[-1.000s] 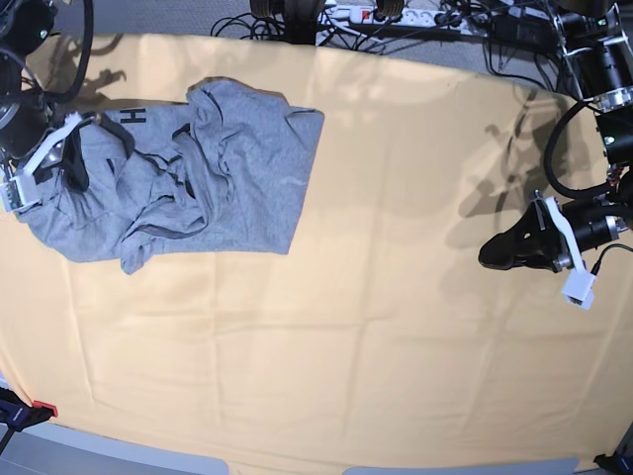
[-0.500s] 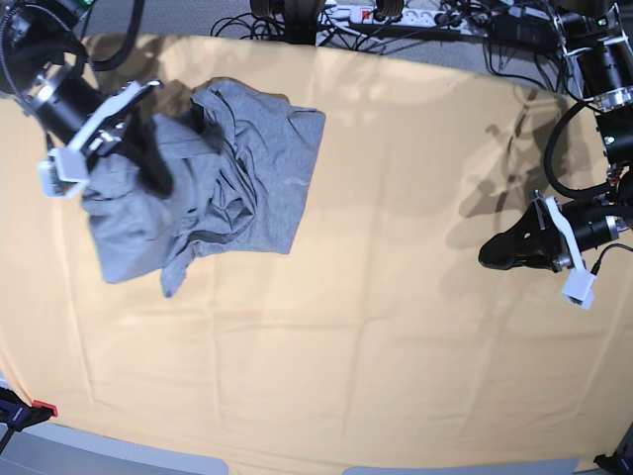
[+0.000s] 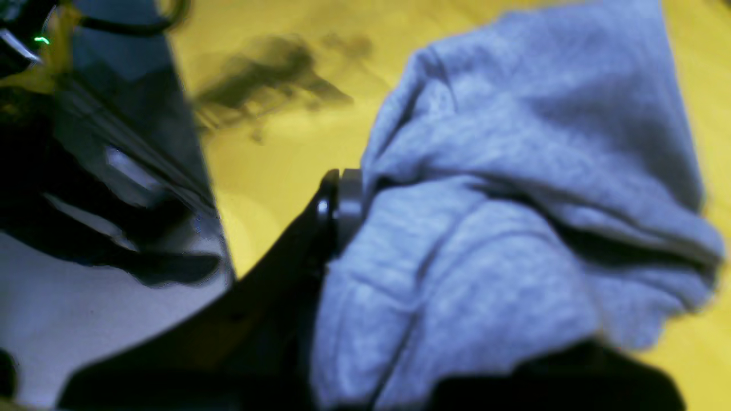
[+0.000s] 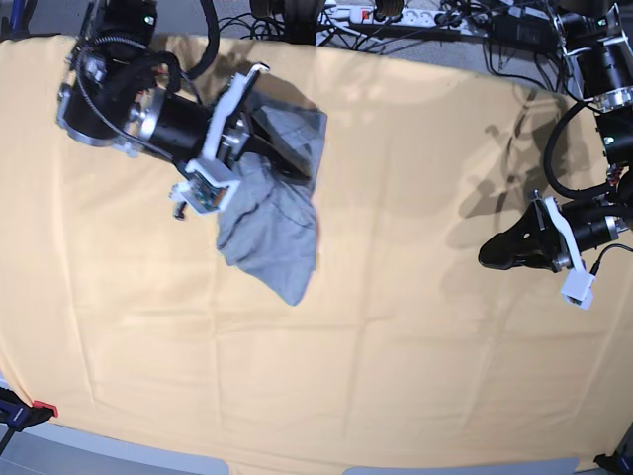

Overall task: Layout the t-shirt on the table in an organized manner, then fold the t-shirt properly
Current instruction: 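Grasp the grey shirt's folded end with the right gripper and flip it over, then grasp the shirt's edges with both grippers and lift the bundle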

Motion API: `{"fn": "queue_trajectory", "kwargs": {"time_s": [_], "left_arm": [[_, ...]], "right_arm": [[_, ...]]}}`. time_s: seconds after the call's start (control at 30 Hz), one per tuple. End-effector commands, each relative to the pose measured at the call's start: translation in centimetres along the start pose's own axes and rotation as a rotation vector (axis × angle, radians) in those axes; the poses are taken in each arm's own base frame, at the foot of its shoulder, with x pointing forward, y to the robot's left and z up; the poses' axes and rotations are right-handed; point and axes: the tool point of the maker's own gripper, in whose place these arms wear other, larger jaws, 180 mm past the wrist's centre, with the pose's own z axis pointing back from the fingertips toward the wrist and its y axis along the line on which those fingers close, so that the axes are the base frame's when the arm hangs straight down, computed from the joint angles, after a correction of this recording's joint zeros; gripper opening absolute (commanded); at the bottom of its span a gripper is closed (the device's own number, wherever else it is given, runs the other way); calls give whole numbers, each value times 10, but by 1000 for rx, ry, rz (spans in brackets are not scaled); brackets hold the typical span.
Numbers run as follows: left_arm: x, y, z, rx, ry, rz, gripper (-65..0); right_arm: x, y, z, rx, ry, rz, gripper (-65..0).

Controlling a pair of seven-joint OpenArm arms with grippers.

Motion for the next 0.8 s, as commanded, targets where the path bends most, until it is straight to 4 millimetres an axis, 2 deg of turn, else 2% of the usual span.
{"fn": "queue_trajectory", "kwargs": {"time_s": [0.0,0.03,0.1,0.13,0.17,0.27,0.37,0.5,0.6,0.67,0.77], "left_arm": [[17,-2,6,-2,-37,-40,-650],[17,-2,6,-2,-38,-41,-650],[16,-2,6,-2,-37,-41,-650],[16,-2,6,-2,-37,-41,-650],[16,-2,6,-2,-37,-41,-650],[16,-2,6,-2,-37,-41,-650],[16,-1,6,3,-32,-41,-650],[16,-1,6,3,-32,-41,-650],[18,-3,6,-9,-44,-40,-650],[20,-5,6,-21,-55,-38,-650],[21,-7,6,-27,-60,-37,-650]], "right_arm": [[12,4,-6,33,-41,22,-626],[12,5,-14,56,-33,31,-542],[14,7,-26,89,-21,55,-330],[17,9,-30,103,-22,68,-254],[20,9,-31,110,-27,82,-220],[34,7,-25,87,-51,135,-217],[41,-3,-10,18,-67,163,-217],[38,-28,15,-94,-70,136,-217],[25,-41,32,-149,-43,92,-217],[15,-39,39,-141,-27,46,-217],[0,-17,40,-55,-6,-25,-217]]}}
